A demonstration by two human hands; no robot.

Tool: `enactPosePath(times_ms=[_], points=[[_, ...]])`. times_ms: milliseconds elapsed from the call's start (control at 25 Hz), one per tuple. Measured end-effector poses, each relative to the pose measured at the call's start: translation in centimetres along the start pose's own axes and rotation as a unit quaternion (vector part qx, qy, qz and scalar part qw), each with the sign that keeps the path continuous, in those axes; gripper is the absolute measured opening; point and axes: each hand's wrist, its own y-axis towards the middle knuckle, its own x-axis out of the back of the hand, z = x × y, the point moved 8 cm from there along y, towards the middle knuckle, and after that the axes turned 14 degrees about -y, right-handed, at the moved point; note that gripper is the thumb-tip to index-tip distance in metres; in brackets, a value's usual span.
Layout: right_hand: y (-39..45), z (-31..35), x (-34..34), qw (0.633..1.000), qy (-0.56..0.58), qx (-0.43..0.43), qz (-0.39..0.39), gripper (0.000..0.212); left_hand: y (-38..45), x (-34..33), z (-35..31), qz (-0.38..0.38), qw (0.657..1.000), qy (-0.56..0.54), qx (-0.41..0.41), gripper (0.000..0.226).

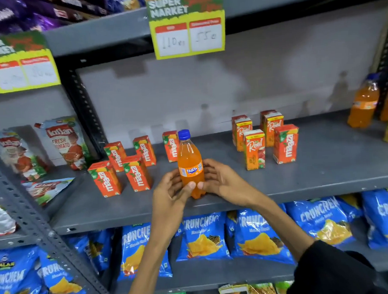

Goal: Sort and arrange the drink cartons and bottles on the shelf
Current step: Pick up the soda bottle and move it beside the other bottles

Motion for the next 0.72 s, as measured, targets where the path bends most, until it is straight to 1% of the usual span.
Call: enactPosePath(times_ms=[120, 240, 360, 560, 640, 720], points=[[-4.8, 0.0, 3.6, 1.000, 0.014, 0.002, -0.008, 0.055, -3.0, -4.8, -0.9, 0.012, 1.000, -0.020, 0.014, 0.041], [-10.1, -0.2, 9.2, 0.999, 0.020, 0.001, -0.025, 0.056, -5.2, -11.8, -0.7, 0.038, 0.997, -0.056, 0.024, 0.040], [-14.8, -1.3, 16.7, 0.998, 0.008, -0.014, -0.061, 0.053, -5.9, -20.4, 0.4, 0.068, 0.993, -0.087, 0.031, 0.039], [-19.4, -5.3, 29.2, 0.988, -0.038, -0.055, -0.139, 0.045, -4.1, -34.4, 3.6, 0.119, 0.989, -0.083, 0.030, 0.037], [-19.7, -6.8, 33.3, 0.982, -0.055, -0.062, -0.168, 0.044, -2.6, -38.7, 5.0, 0.120, 0.990, -0.067, 0.032, 0.036], [-19.4, -8.2, 36.0, 0.976, -0.075, -0.074, -0.190, 0.046, -1.0, -41.7, 6.5, 0.111, 0.992, -0.047, 0.044, 0.037]])
